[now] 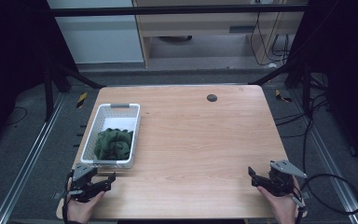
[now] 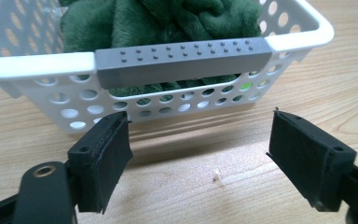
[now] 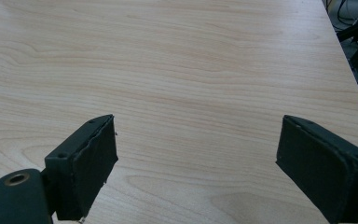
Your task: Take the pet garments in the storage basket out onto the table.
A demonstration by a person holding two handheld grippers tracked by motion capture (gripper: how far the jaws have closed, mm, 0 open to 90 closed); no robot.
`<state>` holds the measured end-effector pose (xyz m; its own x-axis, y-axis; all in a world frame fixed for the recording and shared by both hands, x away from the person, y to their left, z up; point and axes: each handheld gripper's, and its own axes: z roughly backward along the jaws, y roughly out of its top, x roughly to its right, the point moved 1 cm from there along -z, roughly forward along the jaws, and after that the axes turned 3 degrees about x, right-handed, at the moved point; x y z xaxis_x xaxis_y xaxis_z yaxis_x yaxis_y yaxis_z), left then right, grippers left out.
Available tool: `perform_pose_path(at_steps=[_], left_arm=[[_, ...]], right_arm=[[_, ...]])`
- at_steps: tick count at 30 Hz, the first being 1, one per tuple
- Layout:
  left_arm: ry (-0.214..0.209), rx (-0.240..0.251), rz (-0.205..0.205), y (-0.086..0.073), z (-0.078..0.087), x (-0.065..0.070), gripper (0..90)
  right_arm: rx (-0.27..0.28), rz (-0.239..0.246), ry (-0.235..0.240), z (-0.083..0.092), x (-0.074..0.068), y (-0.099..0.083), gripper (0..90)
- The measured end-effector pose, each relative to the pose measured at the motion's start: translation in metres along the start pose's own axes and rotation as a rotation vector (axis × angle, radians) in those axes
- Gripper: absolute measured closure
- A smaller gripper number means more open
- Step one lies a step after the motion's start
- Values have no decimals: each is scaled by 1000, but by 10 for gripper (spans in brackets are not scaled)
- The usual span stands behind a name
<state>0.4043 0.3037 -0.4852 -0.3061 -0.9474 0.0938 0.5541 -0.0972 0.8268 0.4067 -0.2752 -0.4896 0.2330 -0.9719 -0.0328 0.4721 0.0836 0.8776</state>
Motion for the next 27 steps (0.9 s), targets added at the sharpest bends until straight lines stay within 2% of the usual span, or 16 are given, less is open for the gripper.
perform_pose_path(at_steps=[6,12,27], left_arm=[[-5,25,10,2,7,-1,206],[-8,44,5,5,12,-1,207],[-5,86,30,11,21,-3,204]], right_arm=[[18,22,7,1,-2,1,120],[1,26,17,0,-4,0,117],[-17,48,27,-3,-6,-2,118]])
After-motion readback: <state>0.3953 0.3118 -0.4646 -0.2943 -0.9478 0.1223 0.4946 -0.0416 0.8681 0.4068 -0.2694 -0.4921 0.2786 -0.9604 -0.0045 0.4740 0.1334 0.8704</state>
